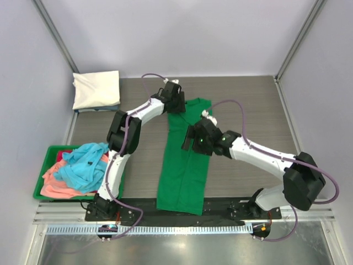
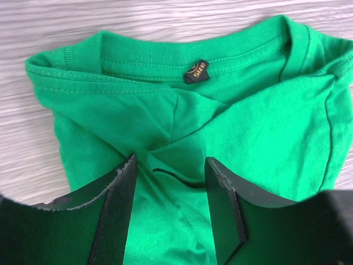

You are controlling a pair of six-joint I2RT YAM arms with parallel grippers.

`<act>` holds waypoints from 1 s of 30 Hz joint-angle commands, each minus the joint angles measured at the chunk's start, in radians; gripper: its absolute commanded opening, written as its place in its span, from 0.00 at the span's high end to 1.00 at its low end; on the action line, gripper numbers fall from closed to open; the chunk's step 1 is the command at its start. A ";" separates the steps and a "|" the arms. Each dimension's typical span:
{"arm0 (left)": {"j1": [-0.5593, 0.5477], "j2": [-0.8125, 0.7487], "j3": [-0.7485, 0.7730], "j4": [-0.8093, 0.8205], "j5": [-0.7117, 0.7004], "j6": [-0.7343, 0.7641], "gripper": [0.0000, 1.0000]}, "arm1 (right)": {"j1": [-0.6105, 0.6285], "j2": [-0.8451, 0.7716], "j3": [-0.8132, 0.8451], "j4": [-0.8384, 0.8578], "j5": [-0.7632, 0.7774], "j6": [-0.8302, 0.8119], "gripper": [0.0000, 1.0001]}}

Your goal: Fold and stack the t-shirts

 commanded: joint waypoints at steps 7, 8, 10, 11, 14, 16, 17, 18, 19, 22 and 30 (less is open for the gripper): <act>0.089 -0.221 -0.303 0.256 0.051 -0.035 0.44 | -0.270 0.330 0.402 -0.093 0.170 -0.283 0.20; 0.092 -0.244 -0.317 0.272 0.060 -0.021 0.44 | -0.280 0.370 0.439 -0.090 0.175 -0.297 0.21; 0.092 -0.261 -0.349 0.315 0.063 -0.010 0.44 | -0.305 0.486 0.557 -0.092 0.166 -0.306 0.21; 0.092 -0.269 -0.363 0.336 0.089 -0.003 0.43 | -0.308 0.523 0.599 -0.090 0.154 -0.312 0.22; 0.092 -0.307 -0.429 0.451 0.123 -0.001 0.41 | -0.313 0.660 0.763 -0.102 0.126 -0.329 0.25; 0.092 -0.344 -0.468 0.526 0.150 0.002 0.40 | -0.313 0.735 0.855 -0.107 0.108 -0.331 0.28; 0.092 -0.359 -0.510 0.551 0.152 0.004 0.40 | -0.313 0.760 0.879 -0.108 0.105 -0.331 0.29; 0.092 -0.374 -0.534 0.576 0.146 0.005 0.40 | -0.314 0.780 0.921 -0.108 0.105 -0.329 0.30; 0.092 -0.403 -0.557 0.629 0.140 0.005 0.39 | -0.313 0.801 0.941 -0.108 0.100 -0.329 0.30; 0.104 -0.431 -0.623 0.680 0.120 -0.004 0.39 | -0.319 0.892 1.008 -0.109 0.062 -0.331 0.32; 0.113 -0.465 -0.678 0.708 0.108 -0.010 0.40 | -0.375 1.086 1.122 -0.113 0.042 -0.266 0.34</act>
